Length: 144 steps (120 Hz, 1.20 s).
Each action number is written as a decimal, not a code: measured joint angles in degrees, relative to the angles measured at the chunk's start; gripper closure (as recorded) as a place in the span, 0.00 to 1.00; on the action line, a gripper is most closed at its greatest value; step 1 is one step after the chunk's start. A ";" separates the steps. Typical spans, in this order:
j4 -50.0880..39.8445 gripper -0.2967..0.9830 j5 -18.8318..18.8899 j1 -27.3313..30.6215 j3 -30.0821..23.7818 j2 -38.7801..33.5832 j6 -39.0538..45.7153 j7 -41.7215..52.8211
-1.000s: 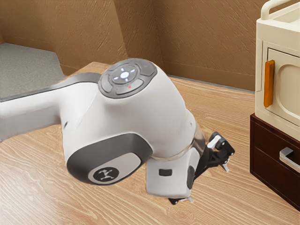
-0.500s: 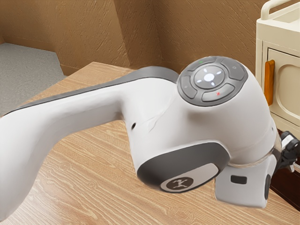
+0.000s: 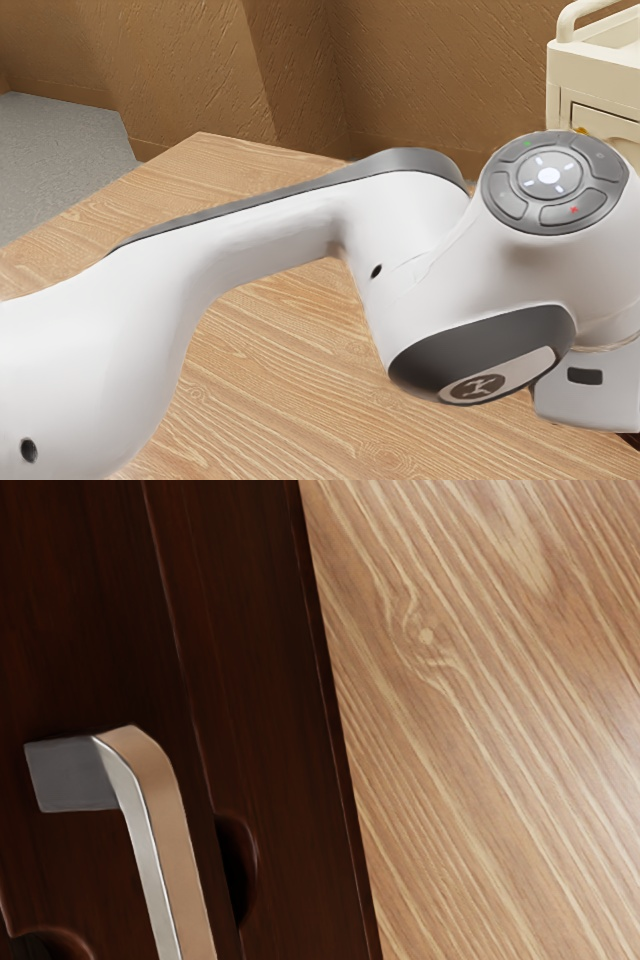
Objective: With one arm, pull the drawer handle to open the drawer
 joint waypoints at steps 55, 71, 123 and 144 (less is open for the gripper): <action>1.96 0.23 0.05 0.72 0.25 3.11 0.07 0.11; 2.24 0.23 0.02 1.73 0.22 4.95 0.09 0.13; -2.17 0.23 0.04 1.10 0.23 2.47 0.03 0.09; -6.20 0.23 0.00 0.59 0.27 -0.44 -0.02 0.03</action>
